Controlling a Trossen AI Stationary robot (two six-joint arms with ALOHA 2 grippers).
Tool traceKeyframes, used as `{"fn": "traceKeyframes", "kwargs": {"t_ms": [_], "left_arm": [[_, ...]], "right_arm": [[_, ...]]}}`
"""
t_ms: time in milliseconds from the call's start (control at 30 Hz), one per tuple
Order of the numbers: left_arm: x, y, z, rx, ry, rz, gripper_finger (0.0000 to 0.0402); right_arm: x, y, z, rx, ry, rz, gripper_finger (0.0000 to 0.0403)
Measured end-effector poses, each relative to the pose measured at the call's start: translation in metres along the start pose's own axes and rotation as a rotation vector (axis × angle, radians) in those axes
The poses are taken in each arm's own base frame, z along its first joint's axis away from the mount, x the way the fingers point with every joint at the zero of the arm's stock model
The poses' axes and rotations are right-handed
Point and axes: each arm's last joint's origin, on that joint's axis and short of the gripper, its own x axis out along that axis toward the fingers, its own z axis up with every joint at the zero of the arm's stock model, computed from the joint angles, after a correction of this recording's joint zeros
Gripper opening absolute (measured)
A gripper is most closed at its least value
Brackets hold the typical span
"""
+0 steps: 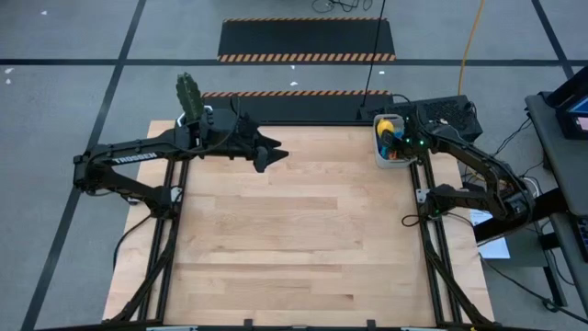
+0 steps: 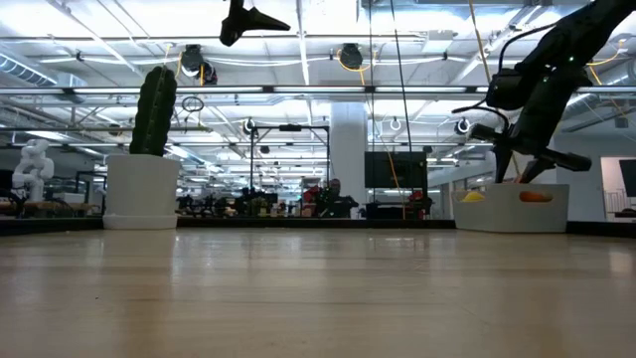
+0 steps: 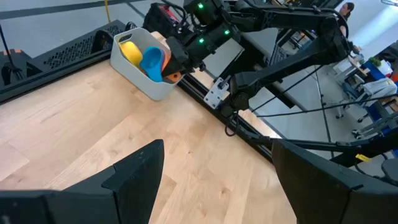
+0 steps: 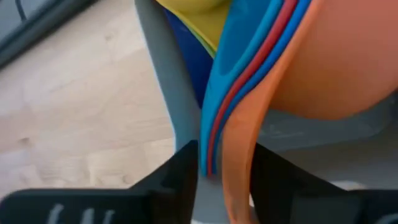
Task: Nest measuring cups in basket
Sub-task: Put the stacked measuring cups into the gray bin
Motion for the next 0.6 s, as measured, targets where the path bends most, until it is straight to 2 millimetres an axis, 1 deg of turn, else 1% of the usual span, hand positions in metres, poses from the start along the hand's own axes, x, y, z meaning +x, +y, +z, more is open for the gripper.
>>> {"fn": "traceKeyframes", "kwargs": {"t_ms": [133,300,433,600], "left_arm": [[0.0,0.0,0.0,-0.002,0.0,0.0,0.0298],[0.0,0.001,0.001,-0.003,-0.002,0.002,0.0298],[0.0,0.001,0.001,-0.003,-0.003,0.004,0.0298],[0.0,0.001,0.001,-0.024,-0.003,0.002,0.0298]], "right_arm": [[-0.009,0.001,-0.002,-0.005,-0.035,0.031,0.0149],[-0.019,0.001,-0.005,-0.013,-0.068,0.066,0.0177],[-0.024,0.0,-0.008,-0.016,-0.08,0.079,0.0186],[-0.032,-0.001,-0.012,-0.019,-0.099,0.103,0.0184]]}}
